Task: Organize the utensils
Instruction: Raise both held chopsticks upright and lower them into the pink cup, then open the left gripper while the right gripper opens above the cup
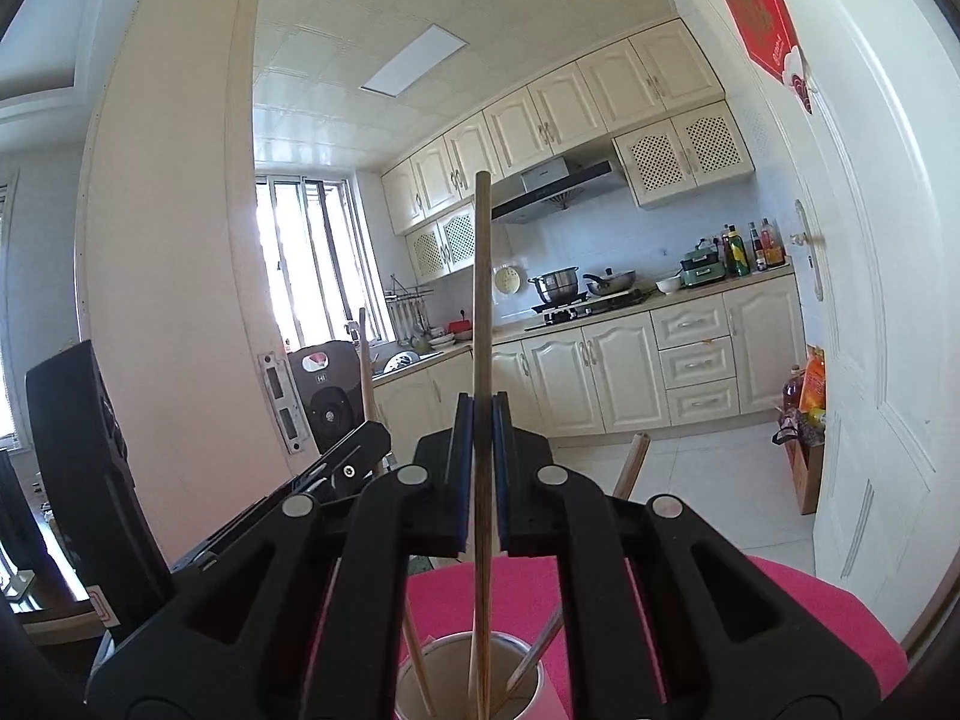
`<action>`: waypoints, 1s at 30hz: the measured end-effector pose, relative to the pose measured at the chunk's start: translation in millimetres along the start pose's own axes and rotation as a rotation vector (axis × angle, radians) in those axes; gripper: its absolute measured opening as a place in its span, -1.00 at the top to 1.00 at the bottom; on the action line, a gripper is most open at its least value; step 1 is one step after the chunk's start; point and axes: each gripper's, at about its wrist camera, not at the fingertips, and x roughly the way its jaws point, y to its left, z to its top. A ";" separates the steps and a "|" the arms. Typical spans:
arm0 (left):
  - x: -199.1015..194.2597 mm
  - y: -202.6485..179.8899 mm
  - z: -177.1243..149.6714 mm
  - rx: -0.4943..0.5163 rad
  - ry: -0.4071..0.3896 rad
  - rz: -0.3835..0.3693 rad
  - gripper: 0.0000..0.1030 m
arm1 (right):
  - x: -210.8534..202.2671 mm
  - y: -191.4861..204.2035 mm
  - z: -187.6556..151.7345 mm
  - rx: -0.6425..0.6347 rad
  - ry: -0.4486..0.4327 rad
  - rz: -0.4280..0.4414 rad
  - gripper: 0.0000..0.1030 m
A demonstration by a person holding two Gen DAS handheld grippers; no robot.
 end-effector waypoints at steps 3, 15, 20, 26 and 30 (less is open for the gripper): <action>2.7 3.8 -3.4 -0.005 0.018 0.001 0.88 | 0.7 0.4 -5.7 -0.005 0.017 0.000 0.87; -0.4 5.8 -11.1 0.012 0.088 -0.012 0.84 | -5.4 -0.7 -17.2 -0.014 0.062 -0.019 0.87; -5.2 6.8 -12.4 0.015 0.111 -0.011 0.60 | -8.6 -2.8 -19.6 -0.013 0.078 -0.031 0.87; -13.8 10.7 -9.4 -0.005 0.136 -0.012 0.44 | -10.2 -2.9 -24.8 -0.008 0.113 -0.040 0.87; -20.6 12.8 -8.7 -0.011 0.153 -0.008 0.40 | -11.6 -1.0 -26.5 -0.009 0.139 -0.046 0.87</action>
